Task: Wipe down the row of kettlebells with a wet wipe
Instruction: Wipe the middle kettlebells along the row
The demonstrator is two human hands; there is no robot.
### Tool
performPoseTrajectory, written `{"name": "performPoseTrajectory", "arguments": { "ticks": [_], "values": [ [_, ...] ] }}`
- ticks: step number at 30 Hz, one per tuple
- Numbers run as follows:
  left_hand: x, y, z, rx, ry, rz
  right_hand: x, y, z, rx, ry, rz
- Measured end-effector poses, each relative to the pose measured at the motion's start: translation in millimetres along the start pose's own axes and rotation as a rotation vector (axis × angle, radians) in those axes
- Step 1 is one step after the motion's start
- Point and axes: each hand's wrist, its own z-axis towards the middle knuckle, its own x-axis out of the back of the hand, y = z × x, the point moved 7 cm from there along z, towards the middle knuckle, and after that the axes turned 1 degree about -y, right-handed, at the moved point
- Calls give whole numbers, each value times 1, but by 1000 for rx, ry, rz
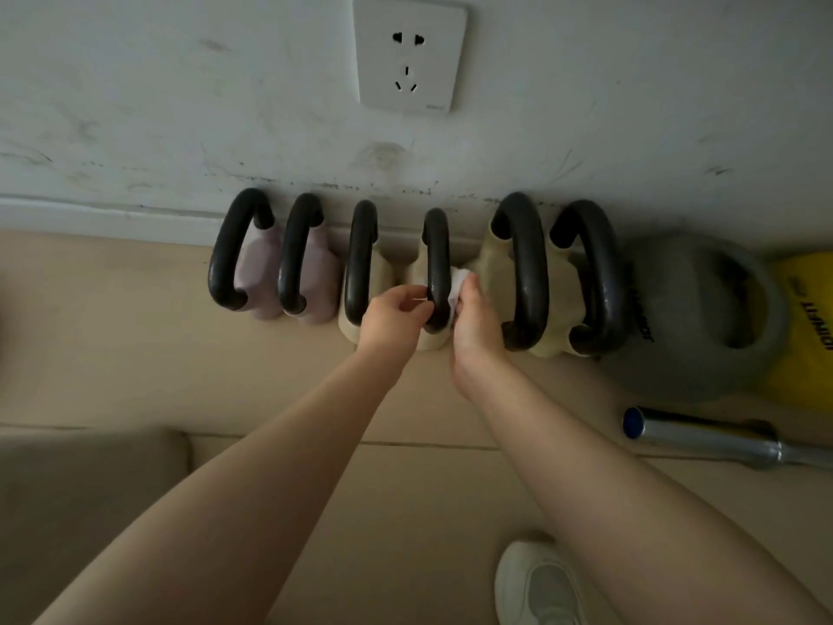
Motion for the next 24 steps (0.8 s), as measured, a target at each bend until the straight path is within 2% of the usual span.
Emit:
{"name": "performPoseTrajectory", "arguments": {
  "ticks": [2, 4, 9, 13, 18, 21, 24],
  "values": [
    [1, 0, 3, 5, 1, -11, 2, 8, 0, -42, -73, 142],
    [1, -1, 4, 5, -7, -23, 11, 16, -2, -29, -107, 186],
    [1, 0, 5, 3, -6, -34, 11, 9, 2, 302, -131, -289],
    [1, 3, 4, -3, -12, 3, 16, 13, 9, 357, -127, -374],
    [2, 8, 7, -1, -30, 39, 10, 19, 11, 451, -87, -634],
    [2, 8, 7, 5, -34, 42, 3, 15, 4, 520, -86, -641],
    [2, 6, 6, 9, -31, 34, -7, 24, -9, 528, -217, -561]
  ]
}}
